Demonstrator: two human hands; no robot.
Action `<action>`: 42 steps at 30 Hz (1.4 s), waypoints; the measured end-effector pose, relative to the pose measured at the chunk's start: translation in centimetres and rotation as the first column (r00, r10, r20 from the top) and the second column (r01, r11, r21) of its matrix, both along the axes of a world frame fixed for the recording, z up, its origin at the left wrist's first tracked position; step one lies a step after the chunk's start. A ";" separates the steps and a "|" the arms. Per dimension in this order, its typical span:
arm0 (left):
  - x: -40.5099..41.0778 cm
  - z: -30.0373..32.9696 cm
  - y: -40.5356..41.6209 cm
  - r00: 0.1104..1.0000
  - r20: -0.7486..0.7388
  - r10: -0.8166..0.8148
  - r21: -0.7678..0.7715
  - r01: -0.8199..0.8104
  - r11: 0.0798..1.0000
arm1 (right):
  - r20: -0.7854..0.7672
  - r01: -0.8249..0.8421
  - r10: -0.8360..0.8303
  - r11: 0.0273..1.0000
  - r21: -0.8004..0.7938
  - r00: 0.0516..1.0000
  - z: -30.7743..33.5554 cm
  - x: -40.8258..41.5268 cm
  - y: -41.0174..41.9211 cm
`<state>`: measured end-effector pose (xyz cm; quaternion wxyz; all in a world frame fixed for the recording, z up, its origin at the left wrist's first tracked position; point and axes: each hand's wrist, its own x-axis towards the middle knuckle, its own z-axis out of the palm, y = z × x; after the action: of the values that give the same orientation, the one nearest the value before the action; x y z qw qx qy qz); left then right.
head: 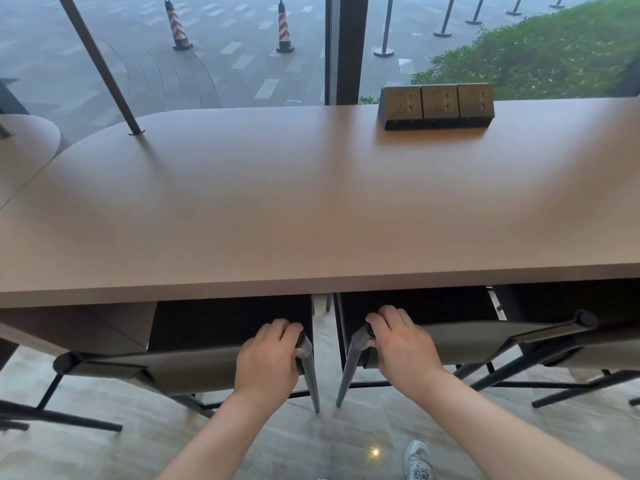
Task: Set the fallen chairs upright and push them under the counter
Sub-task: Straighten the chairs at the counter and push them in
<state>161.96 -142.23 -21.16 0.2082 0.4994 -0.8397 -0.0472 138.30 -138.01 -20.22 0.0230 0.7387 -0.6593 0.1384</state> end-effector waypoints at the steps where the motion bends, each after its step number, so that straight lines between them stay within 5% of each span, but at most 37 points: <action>1: 0.0 0.0 0.0 1.000 -0.003 0.002 0.002 -0.002 1.000 | 0.005 -0.001 0.001 1.000 -0.006 1.000 -0.1 0.0 0.0; 25: -0.4 1.0 0.5 0.999 0.049 0.025 0.065 -0.028 0.997 | -0.052 0.010 -0.013 0.998 -0.062 0.999 0.0 0.2 0.7; 35: 0.5 3.0 2.0 0.966 -0.255 -0.032 0.109 0.061 0.992 | 0.152 0.087 -0.068 0.988 -0.126 0.986 1.7 0.3 3.2; 39: -1.1 4.7 3.0 0.841 -0.537 0.061 0.347 0.155 0.925 | 0.304 0.152 -0.135 0.988 -0.035 0.943 2.6 0.5 4.9; 42: -2.7 5.6 3.8 0.733 -0.663 0.152 0.491 0.273 0.828 | 0.563 0.250 -0.269 0.962 0.113 0.781 3.3 0.4 6.0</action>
<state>159.31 -138.48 -15.52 0.3422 0.4563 -0.6698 -0.4754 138.73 -132.01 -16.89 -0.1691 0.5650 -0.7329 0.3391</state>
